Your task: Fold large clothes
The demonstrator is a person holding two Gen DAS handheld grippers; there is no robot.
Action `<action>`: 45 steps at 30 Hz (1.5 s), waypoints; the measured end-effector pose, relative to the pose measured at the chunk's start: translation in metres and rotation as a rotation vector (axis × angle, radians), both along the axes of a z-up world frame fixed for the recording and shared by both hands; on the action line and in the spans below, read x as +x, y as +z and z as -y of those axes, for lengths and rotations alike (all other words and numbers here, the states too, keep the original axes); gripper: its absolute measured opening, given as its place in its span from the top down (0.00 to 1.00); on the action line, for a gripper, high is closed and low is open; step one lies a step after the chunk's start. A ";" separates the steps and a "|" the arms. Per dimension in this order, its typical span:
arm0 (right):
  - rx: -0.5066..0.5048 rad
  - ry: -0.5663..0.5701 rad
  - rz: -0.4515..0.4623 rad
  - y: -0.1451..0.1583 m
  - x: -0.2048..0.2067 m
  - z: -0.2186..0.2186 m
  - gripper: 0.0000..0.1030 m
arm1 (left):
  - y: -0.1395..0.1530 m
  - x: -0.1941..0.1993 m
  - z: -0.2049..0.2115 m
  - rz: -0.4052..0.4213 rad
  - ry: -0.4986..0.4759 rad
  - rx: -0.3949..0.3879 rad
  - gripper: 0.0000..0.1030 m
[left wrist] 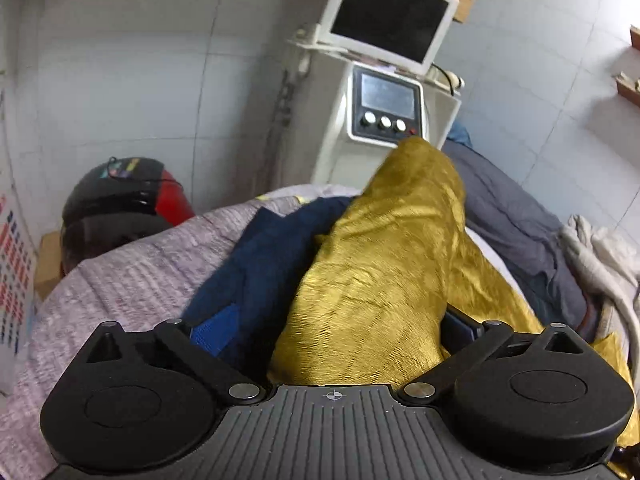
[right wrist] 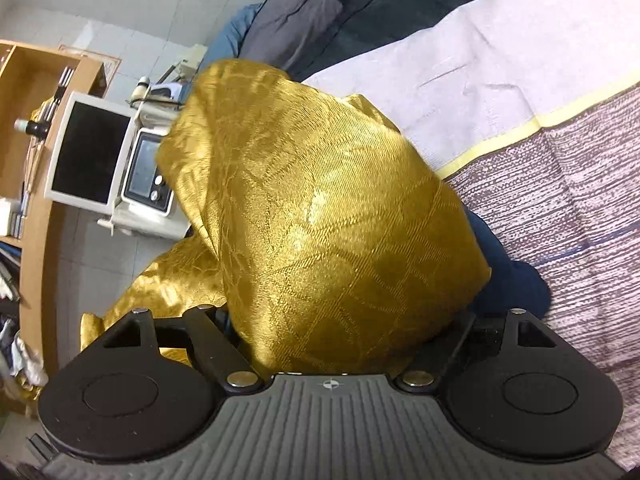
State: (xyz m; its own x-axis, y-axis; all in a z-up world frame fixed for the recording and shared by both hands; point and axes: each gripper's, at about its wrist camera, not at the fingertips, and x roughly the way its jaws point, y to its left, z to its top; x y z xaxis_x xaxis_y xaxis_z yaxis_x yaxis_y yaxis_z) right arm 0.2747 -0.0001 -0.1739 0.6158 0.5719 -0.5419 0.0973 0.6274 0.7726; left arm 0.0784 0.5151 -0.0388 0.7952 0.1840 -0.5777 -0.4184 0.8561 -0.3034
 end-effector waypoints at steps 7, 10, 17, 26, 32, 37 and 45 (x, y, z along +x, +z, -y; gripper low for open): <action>-0.048 0.043 0.020 0.036 -0.012 0.026 0.04 | 0.031 -0.058 -0.007 0.053 0.096 0.035 0.00; 0.035 -0.061 0.000 0.034 -0.023 0.051 0.02 | 0.043 -0.071 0.003 0.047 0.120 0.101 0.00; -0.200 -0.154 0.110 0.063 -0.046 0.072 0.09 | 0.070 -0.095 0.043 0.155 0.057 0.109 0.00; -0.780 0.434 0.519 0.095 -0.085 -0.051 0.20 | 0.030 -0.038 0.105 -0.039 -0.136 0.296 0.00; -0.866 0.450 0.348 0.060 -0.031 -0.073 0.05 | 0.007 0.012 0.067 -0.168 -0.091 0.252 0.00; -0.863 0.464 0.250 0.049 0.010 -0.079 0.00 | -0.008 0.033 0.054 -0.202 -0.101 0.192 0.00; -0.859 0.450 0.220 0.050 0.012 -0.080 0.00 | 0.003 0.027 0.063 -0.209 -0.088 0.227 0.00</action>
